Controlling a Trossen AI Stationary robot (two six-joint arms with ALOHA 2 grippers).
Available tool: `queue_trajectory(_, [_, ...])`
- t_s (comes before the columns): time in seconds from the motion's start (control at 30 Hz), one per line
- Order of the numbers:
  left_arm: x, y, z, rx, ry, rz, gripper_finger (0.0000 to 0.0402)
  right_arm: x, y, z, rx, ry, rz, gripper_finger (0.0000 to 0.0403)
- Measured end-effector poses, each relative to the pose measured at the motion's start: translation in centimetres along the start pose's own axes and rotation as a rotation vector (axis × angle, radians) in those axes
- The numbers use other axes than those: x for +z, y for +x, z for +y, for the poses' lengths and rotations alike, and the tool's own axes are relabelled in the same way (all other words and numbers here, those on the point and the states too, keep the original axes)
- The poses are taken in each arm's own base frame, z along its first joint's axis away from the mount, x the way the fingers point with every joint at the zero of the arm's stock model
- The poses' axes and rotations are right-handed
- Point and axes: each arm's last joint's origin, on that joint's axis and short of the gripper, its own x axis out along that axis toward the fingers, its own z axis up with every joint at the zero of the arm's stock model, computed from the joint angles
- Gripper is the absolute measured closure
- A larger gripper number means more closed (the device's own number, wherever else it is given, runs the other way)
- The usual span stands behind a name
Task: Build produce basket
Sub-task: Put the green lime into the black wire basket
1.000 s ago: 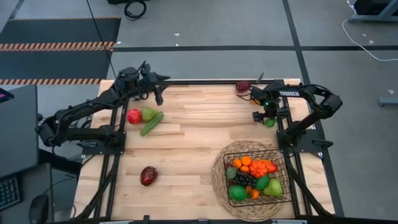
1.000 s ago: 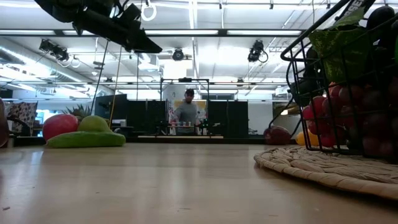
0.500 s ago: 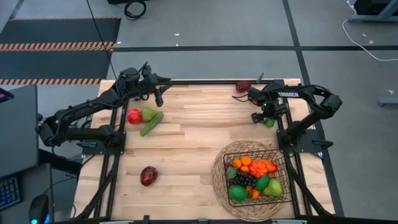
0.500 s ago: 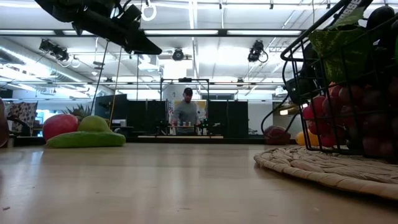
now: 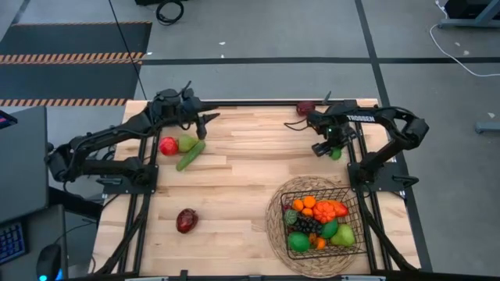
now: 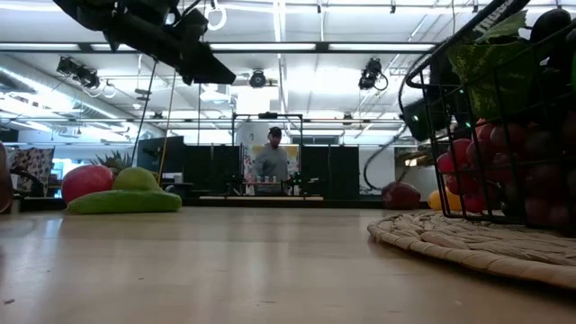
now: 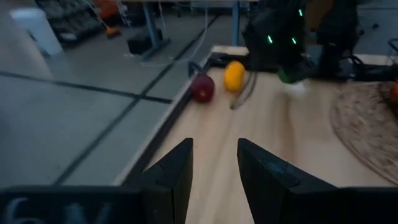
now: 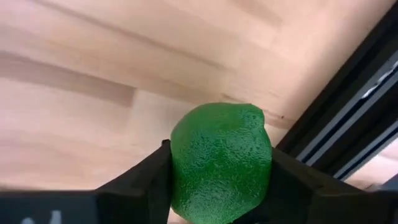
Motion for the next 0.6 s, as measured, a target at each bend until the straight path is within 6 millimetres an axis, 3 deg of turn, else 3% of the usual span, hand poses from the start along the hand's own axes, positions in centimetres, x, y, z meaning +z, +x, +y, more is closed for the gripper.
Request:
queue_trajectory(0.17, [-0.6, 1.2, -1.4, -0.065, -0.044, 0.049, 0.0269, 0.3, -4.6, 1.8, 0.017, -0.094, -0.088, 0.0199])
queue_trajectory(0.3, [-1.5, 2.6, -2.5, -0.1, -0.058, 0.109, 0.0269, -0.5, -9.0, 3.7, 0.045, -0.178, -0.171, 0.0203])
queue_trajectory(0.47, [-3.0, 4.1, -3.2, -0.1, -0.066, 0.202, 0.0269, -3.6, -13.4, 6.5, 0.091, -0.298, -0.226, 0.0203])
queue_trajectory(0.6, [-3.8, 4.9, -3.3, -0.09, -0.116, 0.252, 0.0269, -7.6, -15.4, 9.0, 0.118, -0.401, -0.244, 0.0203])
